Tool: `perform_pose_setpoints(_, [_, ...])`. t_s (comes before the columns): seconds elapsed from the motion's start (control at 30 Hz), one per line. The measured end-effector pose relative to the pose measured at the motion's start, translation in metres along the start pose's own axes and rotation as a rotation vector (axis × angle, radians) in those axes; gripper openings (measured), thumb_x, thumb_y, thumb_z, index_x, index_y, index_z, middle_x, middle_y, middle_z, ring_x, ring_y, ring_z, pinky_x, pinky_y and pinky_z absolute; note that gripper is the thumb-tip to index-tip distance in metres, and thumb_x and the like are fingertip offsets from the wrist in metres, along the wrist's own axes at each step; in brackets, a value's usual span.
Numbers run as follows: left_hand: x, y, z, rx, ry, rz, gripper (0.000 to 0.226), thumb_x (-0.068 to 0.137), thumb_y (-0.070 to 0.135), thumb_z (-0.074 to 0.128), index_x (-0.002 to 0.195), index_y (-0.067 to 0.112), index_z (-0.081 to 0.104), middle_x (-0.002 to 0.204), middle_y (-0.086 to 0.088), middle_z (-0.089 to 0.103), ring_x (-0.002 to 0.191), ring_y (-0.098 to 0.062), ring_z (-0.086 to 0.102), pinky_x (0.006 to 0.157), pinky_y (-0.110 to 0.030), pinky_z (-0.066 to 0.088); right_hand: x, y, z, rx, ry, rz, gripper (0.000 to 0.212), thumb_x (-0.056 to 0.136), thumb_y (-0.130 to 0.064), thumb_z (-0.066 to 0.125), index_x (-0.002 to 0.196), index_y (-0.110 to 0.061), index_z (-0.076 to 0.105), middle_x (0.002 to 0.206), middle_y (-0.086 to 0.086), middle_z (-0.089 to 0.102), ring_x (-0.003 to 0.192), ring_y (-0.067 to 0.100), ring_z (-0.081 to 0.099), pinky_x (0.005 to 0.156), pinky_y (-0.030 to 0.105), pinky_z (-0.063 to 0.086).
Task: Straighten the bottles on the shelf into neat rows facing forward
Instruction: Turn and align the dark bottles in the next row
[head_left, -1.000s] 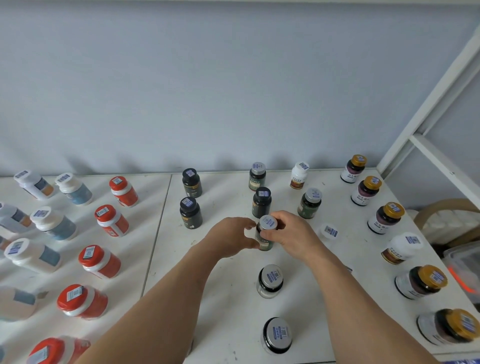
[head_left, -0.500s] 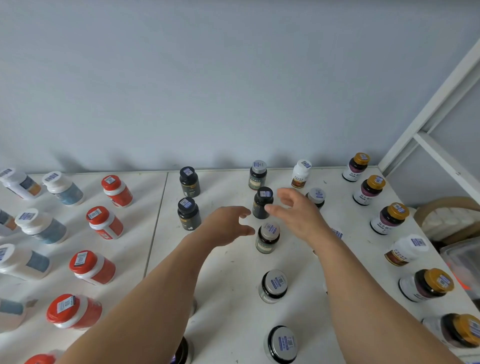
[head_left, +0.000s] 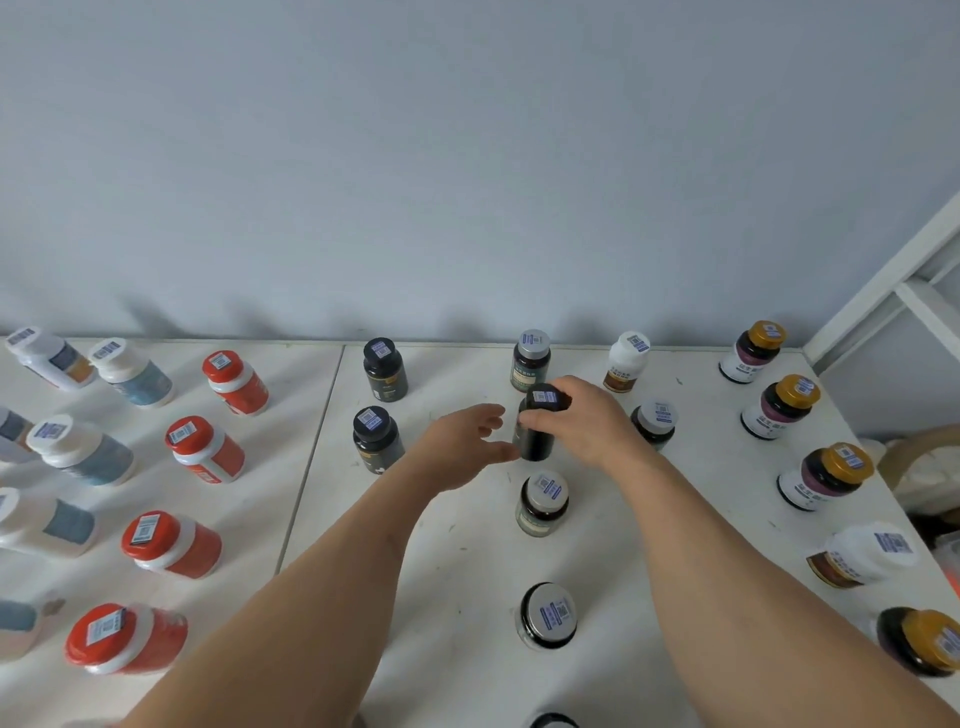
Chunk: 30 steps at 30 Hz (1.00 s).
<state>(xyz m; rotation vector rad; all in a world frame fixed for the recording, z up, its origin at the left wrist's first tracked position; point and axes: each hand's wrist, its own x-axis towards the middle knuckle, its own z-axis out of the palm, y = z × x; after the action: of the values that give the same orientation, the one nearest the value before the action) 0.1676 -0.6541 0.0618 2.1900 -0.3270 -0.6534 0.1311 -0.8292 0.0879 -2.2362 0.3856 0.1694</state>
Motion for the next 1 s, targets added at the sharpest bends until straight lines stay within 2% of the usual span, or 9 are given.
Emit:
perform_pose_setpoints(0.07, [0.001,0.000,0.001,-0.128,-0.050,-0.011,0.063,0.081,0.028,0.077,0.138,0.023,0.050,0.130,0.007,0.060,0.118,-0.008,0.055,0.102,-0.031,0.044,-0.002,-0.004,-0.008,0.062,-0.037,-0.016,0.026,0.079,-0.042,0.073,0.096,-0.025,0.065,0.089,-0.008,0.066,0.082,0.009,0.061,0.064,0.025,0.042])
perform_pose_setpoints(0.2, [0.003,0.004,-0.004,-0.387,-0.212,-0.028,0.033,0.079,0.027,0.078,0.109,0.037,0.069,0.110,0.010,0.072,0.113,-0.009,0.061,0.105,-0.035,0.040,0.002,-0.015,-0.020,0.173,-0.055,0.008,0.026,0.075,-0.045,0.072,0.093,-0.028,0.071,0.091,-0.009,0.071,0.090,0.012,0.065,0.082,0.032,0.053])
perform_pose_setpoints(0.27, [0.005,0.005,-0.007,-0.459,-0.241,-0.032,0.034,0.078,0.029,0.078,0.111,0.030,0.071,0.112,0.006,0.072,0.115,-0.014,0.060,0.106,-0.035,0.041,0.004,-0.019,-0.022,0.240,-0.037,0.032,0.031,0.073,-0.046,0.073,0.098,-0.027,0.071,0.097,-0.007,0.072,0.093,0.012,0.067,0.088,0.037,0.055])
perform_pose_setpoints(0.33, [0.005,0.006,-0.009,-0.515,-0.271,-0.025,0.036,0.082,0.025,0.076,0.117,0.018,0.069,0.115,-0.001,0.071,0.115,-0.016,0.062,0.104,-0.032,0.045,0.004,-0.021,-0.022,0.284,-0.031,0.053,0.032,0.075,-0.044,0.073,0.100,-0.023,0.070,0.098,-0.004,0.073,0.091,0.014,0.069,0.087,0.038,0.057])
perform_pose_setpoints(0.43, [0.006,0.007,-0.011,-0.536,-0.287,-0.034,0.040,0.083,0.024,0.075,0.119,0.008,0.067,0.115,-0.011,0.070,0.110,-0.019,0.064,0.101,-0.030,0.048,0.003,-0.024,-0.021,0.316,-0.026,0.077,0.031,0.079,-0.043,0.072,0.097,-0.019,0.070,0.095,0.000,0.074,0.089,0.017,0.071,0.085,0.037,0.058])
perform_pose_setpoints(0.53, [0.007,0.006,-0.013,-0.550,-0.278,-0.040,0.038,0.083,0.024,0.075,0.116,0.007,0.068,0.113,-0.014,0.069,0.105,-0.019,0.064,0.099,-0.029,0.050,0.003,-0.025,-0.020,0.335,-0.026,0.084,0.027,0.081,-0.041,0.072,0.095,-0.018,0.071,0.094,0.001,0.074,0.088,0.018,0.072,0.081,0.032,0.058])
perform_pose_setpoints(0.63, [0.008,0.007,-0.015,-0.545,-0.282,-0.031,0.036,0.083,0.024,0.074,0.116,0.008,0.069,0.115,-0.015,0.069,0.104,-0.019,0.065,0.097,-0.028,0.051,0.005,-0.025,-0.019,0.342,-0.024,0.079,0.028,0.080,-0.043,0.072,0.094,-0.019,0.072,0.092,0.000,0.075,0.087,0.018,0.072,0.083,0.034,0.058])
perform_pose_setpoints(0.87, [0.010,0.007,-0.019,-0.538,-0.275,-0.037,0.039,0.083,0.025,0.075,0.117,0.008,0.068,0.113,-0.011,0.070,0.109,-0.020,0.064,0.098,-0.026,0.050,0.007,-0.025,-0.017,0.357,-0.028,0.088,0.031,0.076,-0.047,0.074,0.095,-0.022,0.071,0.093,-0.002,0.075,0.088,0.016,0.072,0.087,0.038,0.058])
perform_pose_setpoints(1.0, [0.009,0.010,-0.017,-0.511,-0.234,-0.040,0.036,0.080,0.030,0.078,0.114,0.019,0.071,0.111,-0.004,0.072,0.111,-0.019,0.063,0.102,-0.031,0.047,0.006,-0.026,-0.016,0.305,-0.014,0.053,0.036,0.069,-0.048,0.081,0.094,-0.027,0.068,0.099,-0.007,0.072,0.095,0.014,0.069,0.092,0.038,0.053])
